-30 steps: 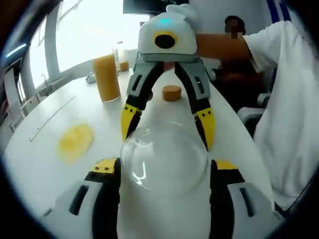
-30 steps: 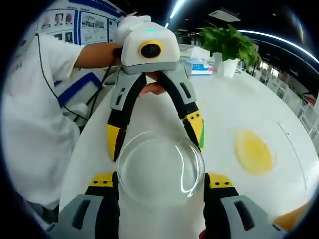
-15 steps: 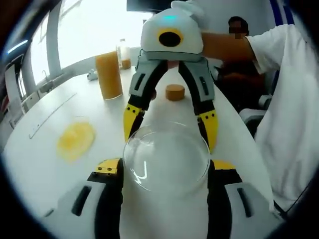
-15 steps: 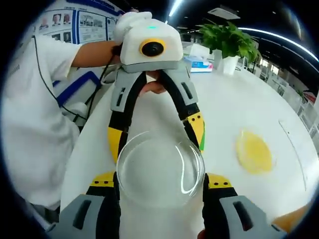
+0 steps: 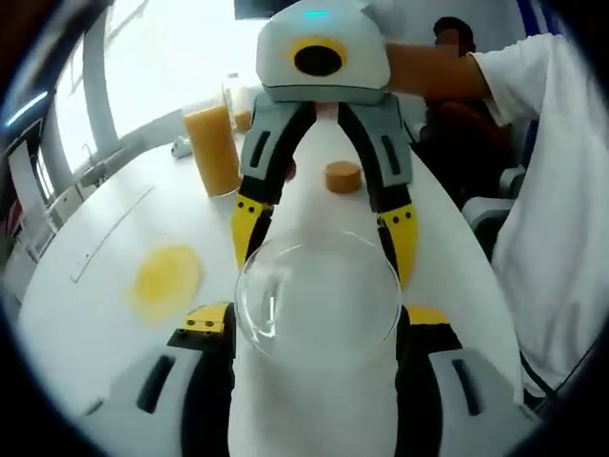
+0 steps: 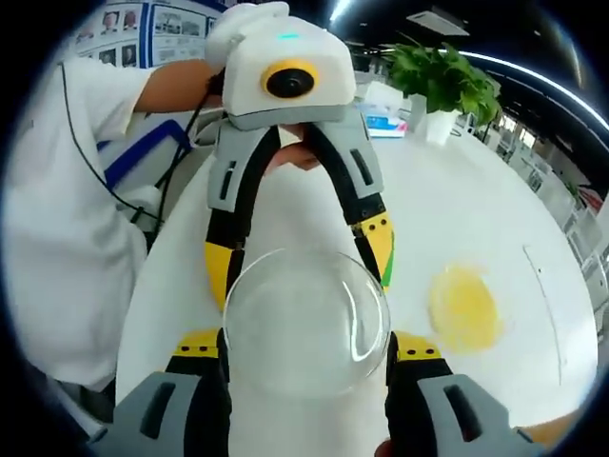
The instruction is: Open the Petri dish lid, place the lid on the table, pour the liquid culture medium into the Petri dish, pick up the Petri dish lid from the table, and close the Petri dish
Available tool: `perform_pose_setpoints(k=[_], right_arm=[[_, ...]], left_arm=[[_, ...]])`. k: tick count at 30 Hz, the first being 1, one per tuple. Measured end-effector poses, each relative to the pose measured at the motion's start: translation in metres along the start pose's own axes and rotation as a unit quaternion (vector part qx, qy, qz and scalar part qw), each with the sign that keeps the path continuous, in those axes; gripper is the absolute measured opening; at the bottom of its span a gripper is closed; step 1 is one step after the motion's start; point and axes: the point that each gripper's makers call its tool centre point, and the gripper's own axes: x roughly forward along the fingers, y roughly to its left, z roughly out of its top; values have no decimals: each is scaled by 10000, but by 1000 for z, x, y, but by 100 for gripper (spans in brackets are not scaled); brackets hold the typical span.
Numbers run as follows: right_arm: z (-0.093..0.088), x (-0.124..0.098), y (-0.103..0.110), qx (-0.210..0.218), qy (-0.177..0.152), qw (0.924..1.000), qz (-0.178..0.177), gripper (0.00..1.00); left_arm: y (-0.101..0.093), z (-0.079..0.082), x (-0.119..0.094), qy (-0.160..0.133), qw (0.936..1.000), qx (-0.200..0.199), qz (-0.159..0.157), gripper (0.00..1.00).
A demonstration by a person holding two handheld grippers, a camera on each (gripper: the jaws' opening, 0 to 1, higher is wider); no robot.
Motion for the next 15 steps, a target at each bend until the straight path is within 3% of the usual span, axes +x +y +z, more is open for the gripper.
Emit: perform_pose_setpoints(k=[15], right_arm=[[18, -17, -66, -558, 502, 9961, -461, 61]], left_arm=[[64, 18, -7, 218, 9976, 445, 489, 59]])
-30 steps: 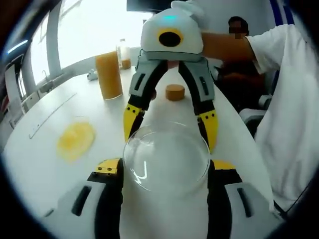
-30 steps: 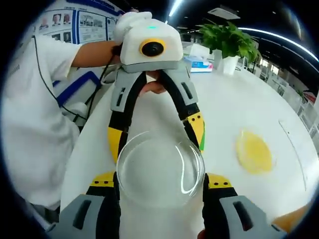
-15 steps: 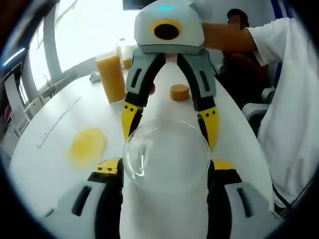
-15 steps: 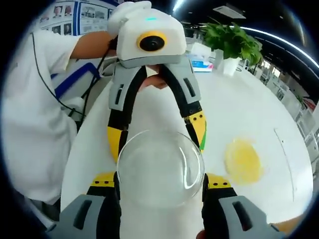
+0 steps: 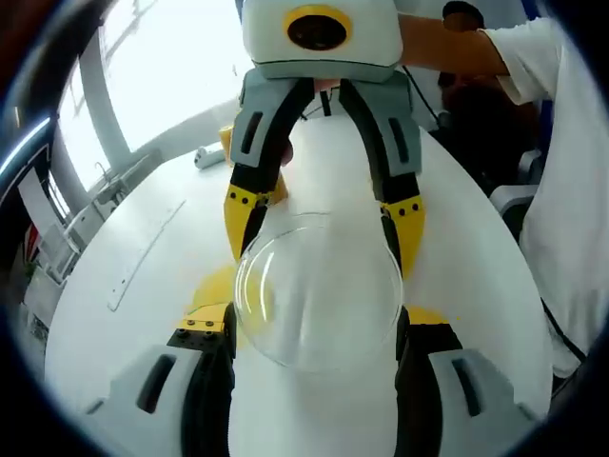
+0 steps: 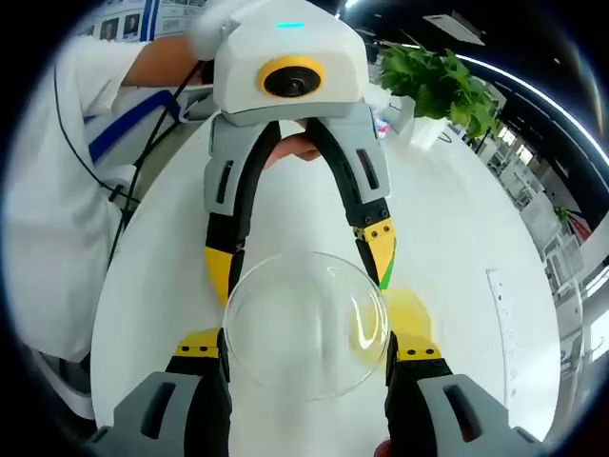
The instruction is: Open the Petri dish lid, place the lid on the table, pour the liquid culture medium into the Petri dish, pick up the Petri dish lid from the table, and close the Petri dish
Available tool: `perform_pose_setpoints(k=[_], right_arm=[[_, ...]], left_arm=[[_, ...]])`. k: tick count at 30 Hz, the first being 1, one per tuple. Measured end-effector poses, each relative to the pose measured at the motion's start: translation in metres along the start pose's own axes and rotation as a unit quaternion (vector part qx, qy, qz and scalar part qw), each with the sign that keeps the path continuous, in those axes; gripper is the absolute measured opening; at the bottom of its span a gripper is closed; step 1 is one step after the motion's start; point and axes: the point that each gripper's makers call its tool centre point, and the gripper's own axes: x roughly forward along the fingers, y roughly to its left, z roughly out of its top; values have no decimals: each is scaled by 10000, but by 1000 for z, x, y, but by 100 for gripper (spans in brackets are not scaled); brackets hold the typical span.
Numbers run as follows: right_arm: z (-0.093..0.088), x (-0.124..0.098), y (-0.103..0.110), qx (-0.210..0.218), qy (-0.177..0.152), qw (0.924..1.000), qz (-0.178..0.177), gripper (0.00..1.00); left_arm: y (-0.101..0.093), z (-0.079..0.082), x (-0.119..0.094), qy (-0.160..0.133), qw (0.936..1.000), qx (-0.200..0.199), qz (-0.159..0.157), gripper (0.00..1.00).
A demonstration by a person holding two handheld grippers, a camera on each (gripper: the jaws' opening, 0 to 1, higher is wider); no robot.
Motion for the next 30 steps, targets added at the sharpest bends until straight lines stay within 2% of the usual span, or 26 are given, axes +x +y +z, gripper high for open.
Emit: perform_pose_setpoints(k=[7, 15, 17, 30], right_arm=[[-1, 4, -24, -155, 173, 9997, -48, 61], [-8, 16, -50, -244, 465, 9985, -136, 61], [-11, 19, -55, -220, 514, 9983, -151, 61], [-31, 29, -69, -140, 823, 9965, -93, 60]], left_arm=[[23, 1, 0, 182, 9996, 81, 180, 59], [52, -8, 8, 400, 9985, 191, 317, 59], [52, -5, 10, 438, 9983, 218, 318, 59], [71, -15, 30, 565, 9978, 215, 255, 59]])
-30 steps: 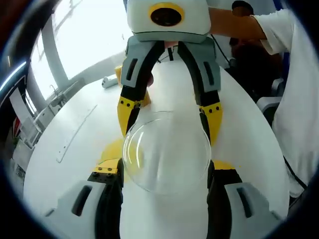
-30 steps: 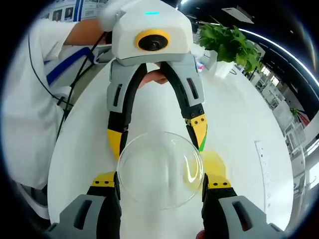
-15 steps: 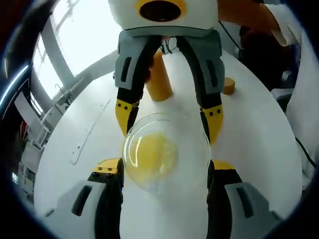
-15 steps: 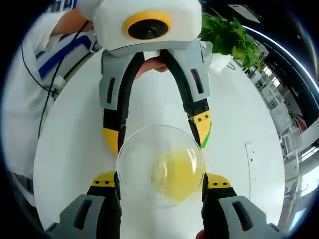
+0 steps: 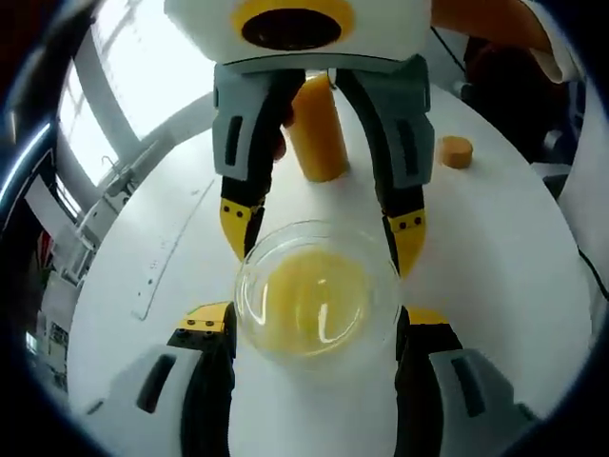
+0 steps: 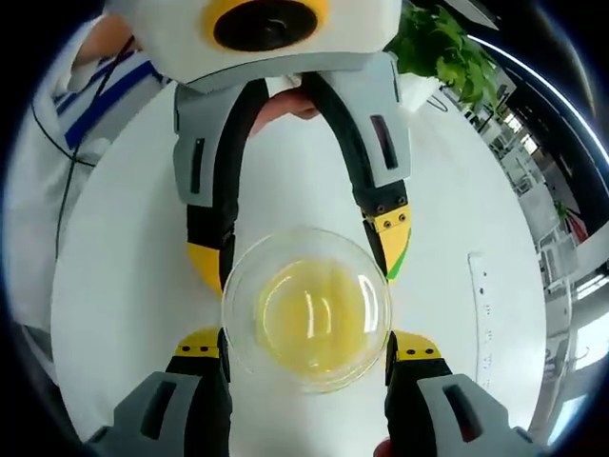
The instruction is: Open the Petri dish lid, place the lid on the table, pour the liquid culture medium into the Petri dish, pick up the Petri dish lid from the table, and close the Petri dish
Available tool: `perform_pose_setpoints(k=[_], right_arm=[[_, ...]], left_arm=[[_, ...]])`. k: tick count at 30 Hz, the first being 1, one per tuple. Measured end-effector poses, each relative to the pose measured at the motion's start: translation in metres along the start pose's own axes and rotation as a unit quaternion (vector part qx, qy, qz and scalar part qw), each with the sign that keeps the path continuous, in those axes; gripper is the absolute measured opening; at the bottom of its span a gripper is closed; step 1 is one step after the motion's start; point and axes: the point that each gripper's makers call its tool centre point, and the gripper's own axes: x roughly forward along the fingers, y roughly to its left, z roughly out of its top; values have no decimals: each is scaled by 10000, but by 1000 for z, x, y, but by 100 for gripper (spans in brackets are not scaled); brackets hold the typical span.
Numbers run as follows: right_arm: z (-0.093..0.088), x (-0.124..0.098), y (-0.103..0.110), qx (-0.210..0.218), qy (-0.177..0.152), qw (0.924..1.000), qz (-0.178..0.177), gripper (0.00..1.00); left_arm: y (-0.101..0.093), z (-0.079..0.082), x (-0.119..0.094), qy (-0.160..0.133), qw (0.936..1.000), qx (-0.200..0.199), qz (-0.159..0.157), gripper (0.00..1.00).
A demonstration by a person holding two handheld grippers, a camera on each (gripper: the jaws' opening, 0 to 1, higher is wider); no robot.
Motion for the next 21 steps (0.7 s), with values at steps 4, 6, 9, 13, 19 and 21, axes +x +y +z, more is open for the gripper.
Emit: perform_pose_setpoints(k=[4, 6, 9, 13, 19, 21], right_arm=[[-3, 2, -2, 15, 37, 10000, 28, 60], [-4, 4, -1, 27, 57, 10000, 66, 60], [-5, 6, -2, 36, 3, 10000, 83, 60], [-5, 7, -4, 25, 20, 9999, 97, 60], [-7, 14, -7, 18, 61, 9998, 169, 61], [-9, 16, -6, 49, 69, 9998, 193, 61]], left_arm=[[3, 0, 4, 14, 10000, -7, -8, 59], [4, -2, 6, 30, 10000, -10, -42, 59], [6, -6, 9, 27, 10000, -44, -58, 59], [12, -10, 15, 23, 9999, -76, -76, 59], [13, -15, 20, 82, 9998, -118, -107, 59], [14, -14, 19, 25, 9998, -145, -146, 59]])
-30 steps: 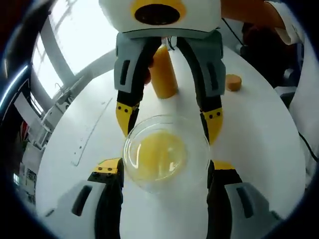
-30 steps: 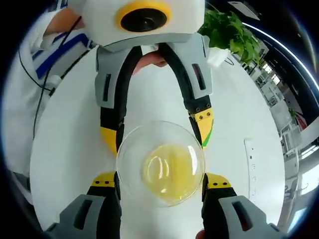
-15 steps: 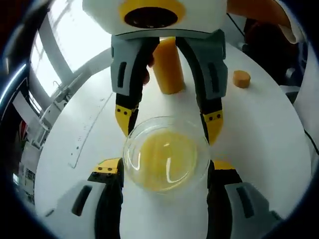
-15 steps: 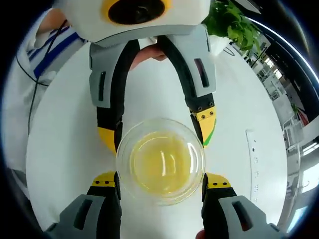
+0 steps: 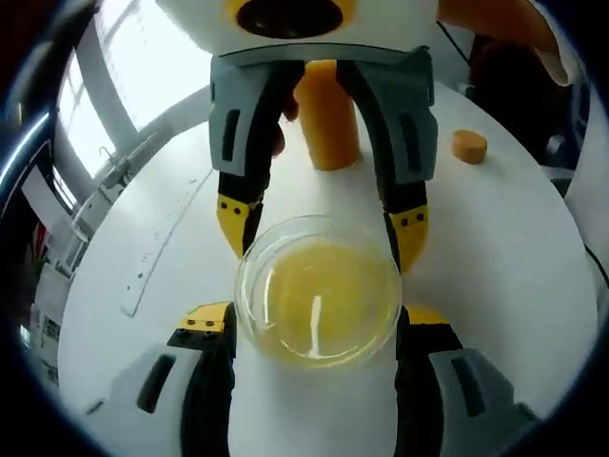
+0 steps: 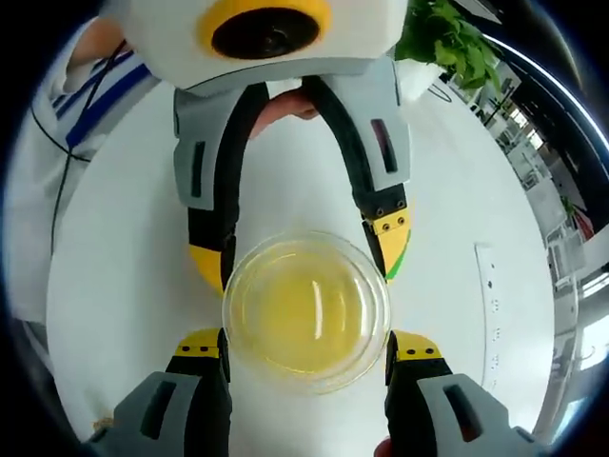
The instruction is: Open the Petri dish lid, place the lid on the table, pour the liquid culture medium into the Petri dish, pick up the Petri dish lid from the table, and close the Petri dish
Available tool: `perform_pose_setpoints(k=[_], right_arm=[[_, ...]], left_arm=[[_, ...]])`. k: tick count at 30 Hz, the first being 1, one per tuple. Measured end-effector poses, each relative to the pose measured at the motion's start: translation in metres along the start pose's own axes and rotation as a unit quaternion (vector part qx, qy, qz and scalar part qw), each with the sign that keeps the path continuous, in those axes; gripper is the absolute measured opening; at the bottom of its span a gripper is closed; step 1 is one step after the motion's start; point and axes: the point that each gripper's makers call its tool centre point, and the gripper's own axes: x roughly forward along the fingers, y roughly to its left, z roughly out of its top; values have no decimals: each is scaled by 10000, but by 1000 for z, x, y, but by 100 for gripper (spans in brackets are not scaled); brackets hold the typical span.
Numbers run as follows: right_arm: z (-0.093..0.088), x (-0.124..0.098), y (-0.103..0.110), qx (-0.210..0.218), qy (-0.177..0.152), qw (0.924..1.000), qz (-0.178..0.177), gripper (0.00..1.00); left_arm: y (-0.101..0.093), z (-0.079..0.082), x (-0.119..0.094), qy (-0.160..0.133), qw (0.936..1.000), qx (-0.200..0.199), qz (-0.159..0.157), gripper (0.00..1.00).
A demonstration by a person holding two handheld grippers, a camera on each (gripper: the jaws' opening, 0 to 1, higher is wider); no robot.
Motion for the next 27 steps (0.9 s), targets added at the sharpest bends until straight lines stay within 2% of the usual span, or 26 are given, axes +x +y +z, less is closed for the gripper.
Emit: perform_pose_setpoints(k=[16, 27], right_arm=[[-3, 7, -2, 82, 84, 9997, 233, 62], [1, 8, -3, 207, -25, 9997, 124, 63]], left_arm=[[-2, -3, 6, -167, 9987, -349, -325, 60], [-4, -2, 6, -253, 9980, -476, -329, 61]])
